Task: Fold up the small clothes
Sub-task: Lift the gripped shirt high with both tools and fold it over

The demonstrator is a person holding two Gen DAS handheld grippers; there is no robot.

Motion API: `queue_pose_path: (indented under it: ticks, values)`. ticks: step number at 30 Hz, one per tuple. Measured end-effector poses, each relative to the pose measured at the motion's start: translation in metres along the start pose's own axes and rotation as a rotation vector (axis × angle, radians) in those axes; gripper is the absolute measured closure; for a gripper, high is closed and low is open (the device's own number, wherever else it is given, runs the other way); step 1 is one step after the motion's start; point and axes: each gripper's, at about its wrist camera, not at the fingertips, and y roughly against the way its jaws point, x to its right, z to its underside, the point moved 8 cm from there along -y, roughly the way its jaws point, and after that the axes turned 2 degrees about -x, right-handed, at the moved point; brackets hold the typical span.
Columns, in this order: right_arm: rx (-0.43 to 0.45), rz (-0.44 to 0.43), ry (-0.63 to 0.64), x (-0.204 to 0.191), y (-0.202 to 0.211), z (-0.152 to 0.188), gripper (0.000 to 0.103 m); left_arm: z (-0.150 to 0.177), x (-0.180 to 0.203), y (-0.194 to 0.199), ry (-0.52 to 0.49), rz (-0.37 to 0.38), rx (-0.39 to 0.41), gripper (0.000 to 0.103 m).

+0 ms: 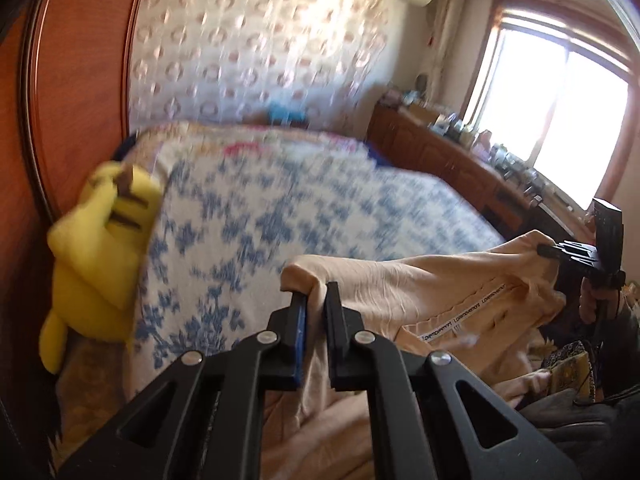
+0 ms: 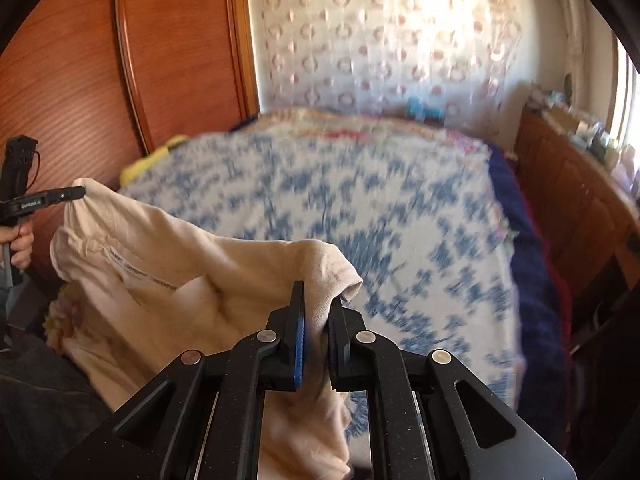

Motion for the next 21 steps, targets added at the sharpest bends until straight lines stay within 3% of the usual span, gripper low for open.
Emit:
queue_pose_path:
  ticks: [7,16,21]
  values:
    - [0.134,0.042,0.067,-0.017,0.085,-0.045,0.098,-0.05,0.046,0.095,-0.077,0.047,0.22,0.098]
    - [0.366,0.099,0.158,-0.02,0.201,-0.121,0.098,-0.126,0.066,0.183,-0.158,0.038,0.439,0.098]
    - [0.444,0.145,0.208,-0.025,0.242,-0.147,0.098,-0.162,0.068,0.216,-0.179,0.027,0.535,0.098]
